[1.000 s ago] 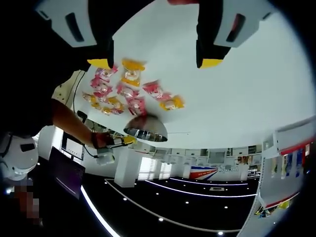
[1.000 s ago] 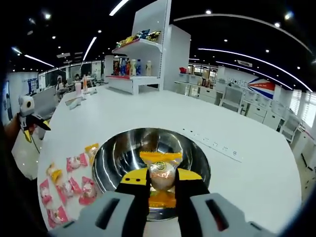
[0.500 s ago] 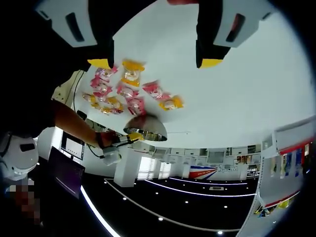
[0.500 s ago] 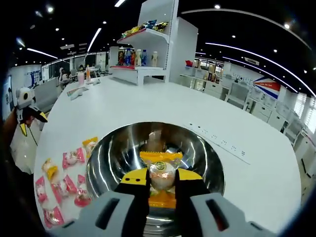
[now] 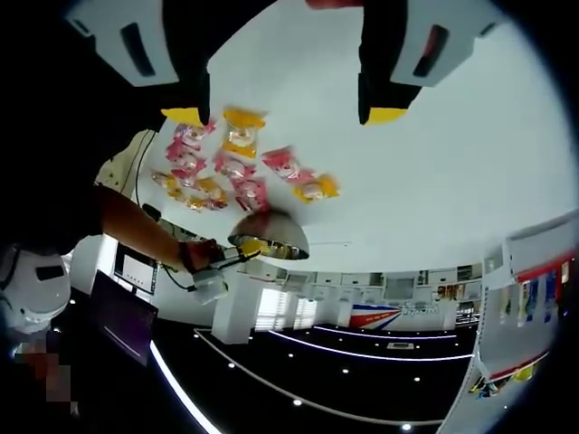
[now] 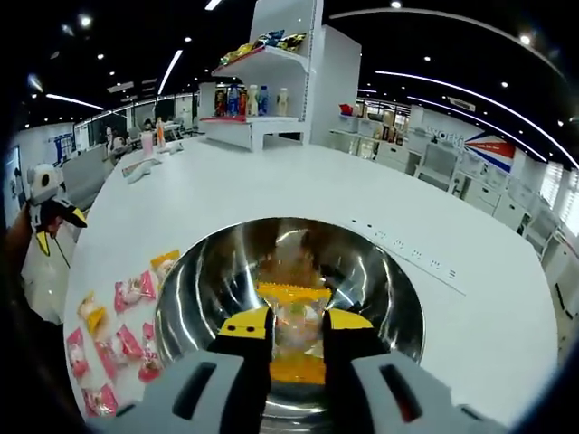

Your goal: Pick up the marshmallows scattered on the table and place them into the bowl on the table

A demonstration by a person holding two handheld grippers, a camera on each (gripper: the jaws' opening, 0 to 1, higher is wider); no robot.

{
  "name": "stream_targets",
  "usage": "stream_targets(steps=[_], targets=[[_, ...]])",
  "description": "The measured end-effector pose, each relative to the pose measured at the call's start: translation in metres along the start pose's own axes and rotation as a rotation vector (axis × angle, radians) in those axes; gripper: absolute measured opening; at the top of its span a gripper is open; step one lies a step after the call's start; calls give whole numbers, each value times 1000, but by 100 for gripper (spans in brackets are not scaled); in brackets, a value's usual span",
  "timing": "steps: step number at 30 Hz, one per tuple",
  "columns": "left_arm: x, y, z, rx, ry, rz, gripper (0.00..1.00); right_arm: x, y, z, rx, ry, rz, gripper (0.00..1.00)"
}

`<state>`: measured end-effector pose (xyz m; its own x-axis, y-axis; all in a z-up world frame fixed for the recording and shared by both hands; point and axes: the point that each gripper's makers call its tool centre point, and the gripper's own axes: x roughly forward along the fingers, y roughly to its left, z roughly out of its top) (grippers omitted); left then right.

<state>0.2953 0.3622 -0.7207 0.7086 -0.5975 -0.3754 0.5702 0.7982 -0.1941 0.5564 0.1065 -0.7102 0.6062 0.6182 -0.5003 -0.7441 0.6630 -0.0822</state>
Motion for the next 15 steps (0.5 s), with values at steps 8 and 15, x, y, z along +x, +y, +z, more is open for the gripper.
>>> stream_targets(steps=[8, 15], targets=[[-1, 2, 2, -4, -1, 9, 67, -12, 9, 13, 6, -58, 10, 37], [0, -2, 2, 0, 0, 4, 67, -28, 16, 15, 2, -89, 9, 36]])
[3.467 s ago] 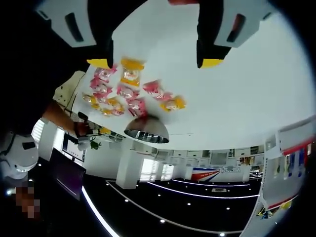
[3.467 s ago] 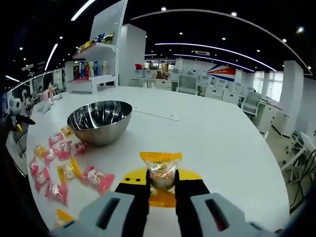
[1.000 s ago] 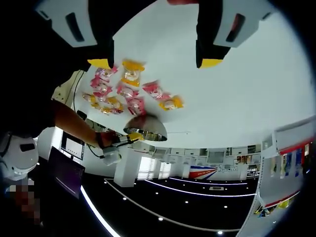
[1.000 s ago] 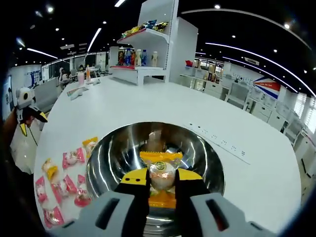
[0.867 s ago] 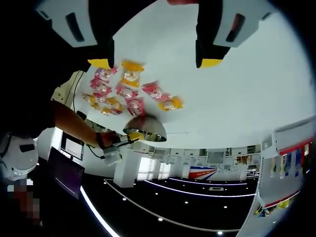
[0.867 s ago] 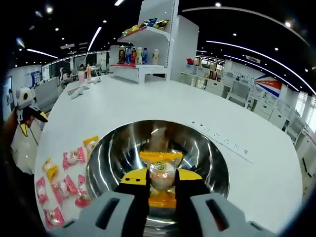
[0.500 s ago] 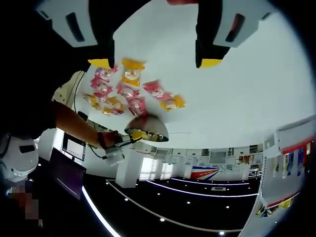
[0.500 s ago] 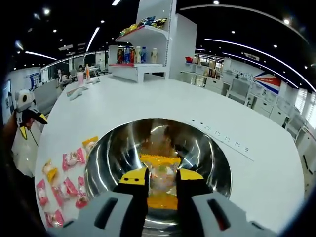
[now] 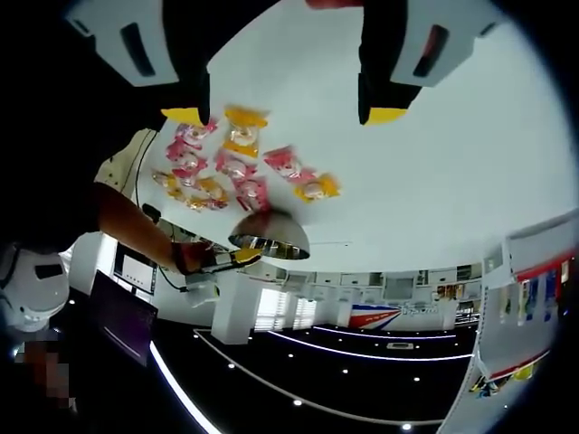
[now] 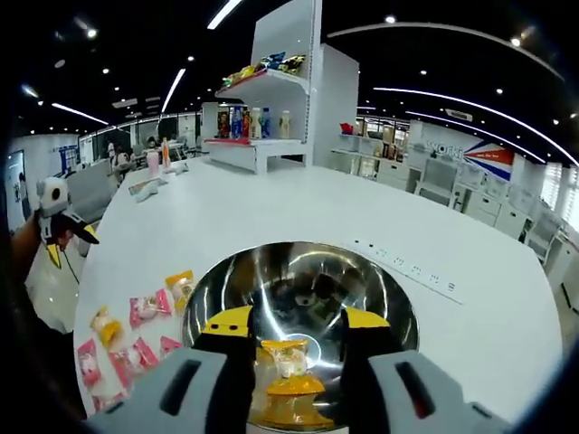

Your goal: Pick up the marshmallows scattered on the table and place them into the bowl on the table

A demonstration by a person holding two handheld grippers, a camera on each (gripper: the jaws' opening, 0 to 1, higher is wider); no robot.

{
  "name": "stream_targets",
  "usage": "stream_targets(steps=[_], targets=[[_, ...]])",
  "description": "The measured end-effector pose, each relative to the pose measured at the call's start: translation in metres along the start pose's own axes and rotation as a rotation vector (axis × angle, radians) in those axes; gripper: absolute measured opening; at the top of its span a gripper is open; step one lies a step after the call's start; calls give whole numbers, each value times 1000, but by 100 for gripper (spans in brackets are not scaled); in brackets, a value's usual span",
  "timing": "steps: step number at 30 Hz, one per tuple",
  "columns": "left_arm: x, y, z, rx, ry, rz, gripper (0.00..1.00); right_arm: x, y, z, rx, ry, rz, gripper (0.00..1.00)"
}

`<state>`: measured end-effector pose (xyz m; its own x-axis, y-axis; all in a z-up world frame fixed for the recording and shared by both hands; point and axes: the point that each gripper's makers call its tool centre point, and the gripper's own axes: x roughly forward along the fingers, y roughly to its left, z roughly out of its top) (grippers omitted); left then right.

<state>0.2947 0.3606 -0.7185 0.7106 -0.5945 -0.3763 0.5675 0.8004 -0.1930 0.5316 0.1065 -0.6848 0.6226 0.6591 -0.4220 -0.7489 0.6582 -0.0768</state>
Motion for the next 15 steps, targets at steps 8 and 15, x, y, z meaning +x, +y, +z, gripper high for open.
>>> stream_targets(steps=[8, 15], targets=[[3, -4, 1, 6, 1, -10, 67, -33, 1, 6, 54, -84, 1, 33], [6, -7, 3, 11, -2, -20, 67, -58, -18, 7, 64, -128, -42, 32]])
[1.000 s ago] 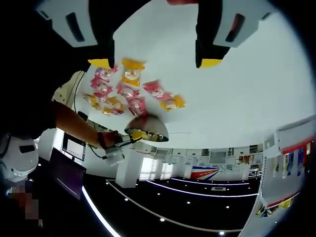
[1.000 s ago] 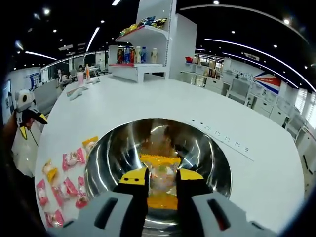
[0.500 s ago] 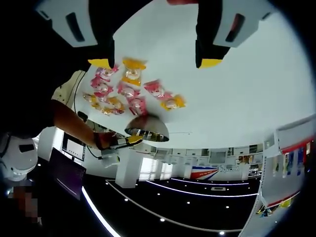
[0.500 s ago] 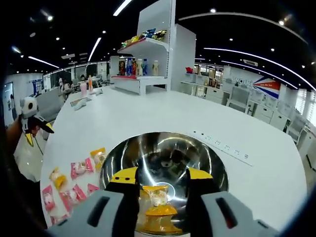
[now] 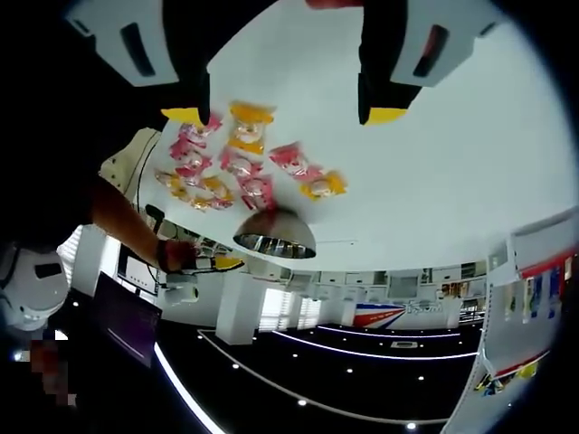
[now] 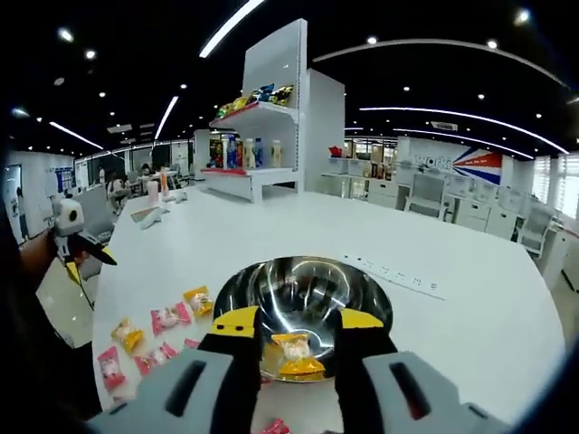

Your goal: Pick up the marshmallows scattered on the table and place them into the bowl on the table

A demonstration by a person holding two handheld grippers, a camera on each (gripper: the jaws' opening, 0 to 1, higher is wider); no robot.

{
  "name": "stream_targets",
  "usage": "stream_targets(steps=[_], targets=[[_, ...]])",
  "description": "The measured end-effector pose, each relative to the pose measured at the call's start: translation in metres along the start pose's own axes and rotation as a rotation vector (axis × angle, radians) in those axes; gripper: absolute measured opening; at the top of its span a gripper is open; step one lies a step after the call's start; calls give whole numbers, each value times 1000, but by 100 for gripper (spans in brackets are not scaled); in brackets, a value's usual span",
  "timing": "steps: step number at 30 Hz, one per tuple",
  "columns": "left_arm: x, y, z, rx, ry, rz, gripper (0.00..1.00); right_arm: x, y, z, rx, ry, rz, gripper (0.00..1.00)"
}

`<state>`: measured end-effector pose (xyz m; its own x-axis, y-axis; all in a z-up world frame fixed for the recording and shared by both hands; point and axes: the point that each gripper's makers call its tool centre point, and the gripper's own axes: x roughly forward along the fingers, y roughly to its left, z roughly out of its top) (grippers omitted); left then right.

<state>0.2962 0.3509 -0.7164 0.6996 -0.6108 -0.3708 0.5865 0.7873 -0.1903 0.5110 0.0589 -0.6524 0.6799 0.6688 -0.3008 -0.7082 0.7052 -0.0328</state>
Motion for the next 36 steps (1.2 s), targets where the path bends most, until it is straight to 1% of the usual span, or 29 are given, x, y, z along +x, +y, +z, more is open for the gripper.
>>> stream_targets(steps=[1, 5, 9, 10, 12, 17, 23, 25, 28, 32, 36], targets=[[0, 0, 0, 0, 0, -1, 67, -1, -1, 0, 1, -2, -2, 31], [4, -1, -1, -3, 3, -7, 67, -19, -6, -1, 6, -29, -21, 29], [5, 6, 2, -11, -14, 17, 71, -33, -11, -2, 18, -56, -48, 29], [5, 7, 3, -14, -16, 19, 73, -40, -13, -2, 27, -69, -60, 29], [6, 13, 6, -34, -29, 30, 73, -46, -13, -2, 34, -80, -66, 29], [10, 16, 9, -45, -41, 34, 74, -62, -8, -4, 52, -103, -81, 29], [15, 10, 13, -29, -44, 1, 72, -82, 2, -10, 69, -130, -89, 28], [16, 9, 16, -22, -48, -3, 72, -87, 4, -14, 78, -136, -95, 28], [15, 8, 22, -14, -61, -4, 72, -95, 6, -20, 115, -147, -87, 28], [14, 8, 27, -5, -70, -1, 73, -105, 9, -31, 121, -141, -96, 28], [14, 6, 31, 1, -76, -5, 73, -113, 16, -38, 115, -136, -89, 29]])
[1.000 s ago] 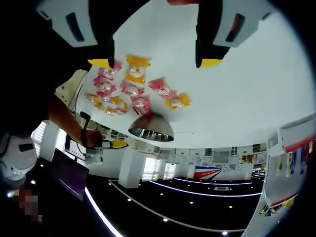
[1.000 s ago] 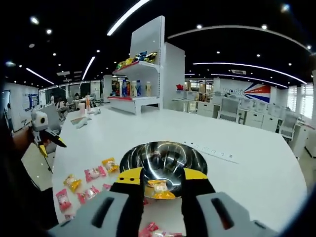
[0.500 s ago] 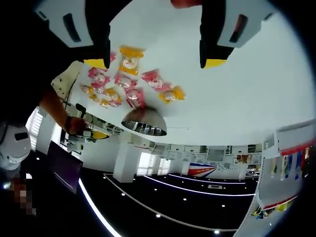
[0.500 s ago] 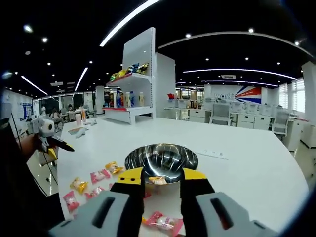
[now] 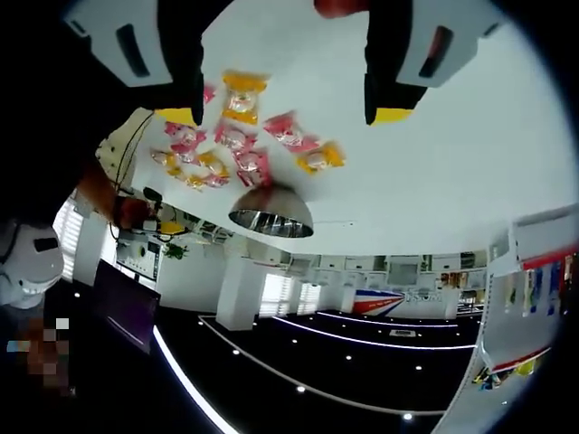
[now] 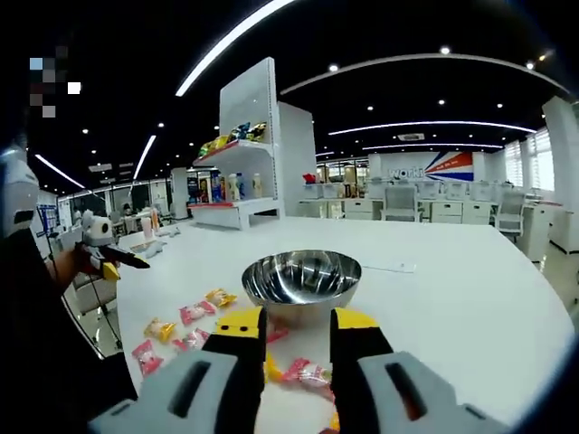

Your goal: Pick up the marshmallows scattered on the table and place them into the bowl on the table

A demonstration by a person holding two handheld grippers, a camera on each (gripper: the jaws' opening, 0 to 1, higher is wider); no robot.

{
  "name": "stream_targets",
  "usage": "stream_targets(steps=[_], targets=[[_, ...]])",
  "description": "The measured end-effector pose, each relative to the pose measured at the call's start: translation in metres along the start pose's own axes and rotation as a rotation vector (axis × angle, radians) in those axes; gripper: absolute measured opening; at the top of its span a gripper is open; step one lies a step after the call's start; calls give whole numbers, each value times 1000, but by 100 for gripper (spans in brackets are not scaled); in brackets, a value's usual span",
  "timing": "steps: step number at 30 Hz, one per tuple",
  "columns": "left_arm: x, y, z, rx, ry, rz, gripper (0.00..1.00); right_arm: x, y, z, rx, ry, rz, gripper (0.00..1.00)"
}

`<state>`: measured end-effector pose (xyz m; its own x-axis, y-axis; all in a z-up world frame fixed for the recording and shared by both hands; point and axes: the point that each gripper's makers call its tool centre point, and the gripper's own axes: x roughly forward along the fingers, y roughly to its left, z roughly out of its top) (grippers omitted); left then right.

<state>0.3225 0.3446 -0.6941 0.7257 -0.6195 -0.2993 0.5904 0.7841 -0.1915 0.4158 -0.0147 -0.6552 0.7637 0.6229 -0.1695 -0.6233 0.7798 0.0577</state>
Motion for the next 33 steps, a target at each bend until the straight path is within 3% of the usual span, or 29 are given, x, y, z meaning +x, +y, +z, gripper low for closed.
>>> stream_targets(steps=[12, 17, 26, 33], targets=[[7, -6, 1, 11, 8, -21, 72, -44, -4, -14, 25, -1, -34, 28], [8, -10, 7, 33, 6, -35, 70, -59, -1, -3, 58, -90, -51, 27], [16, -14, 8, 61, 30, -73, 68, -57, 4, -5, 73, -96, -30, 27], [30, -7, 15, 122, 56, -91, 63, -53, 6, -14, 70, -75, -20, 26]])
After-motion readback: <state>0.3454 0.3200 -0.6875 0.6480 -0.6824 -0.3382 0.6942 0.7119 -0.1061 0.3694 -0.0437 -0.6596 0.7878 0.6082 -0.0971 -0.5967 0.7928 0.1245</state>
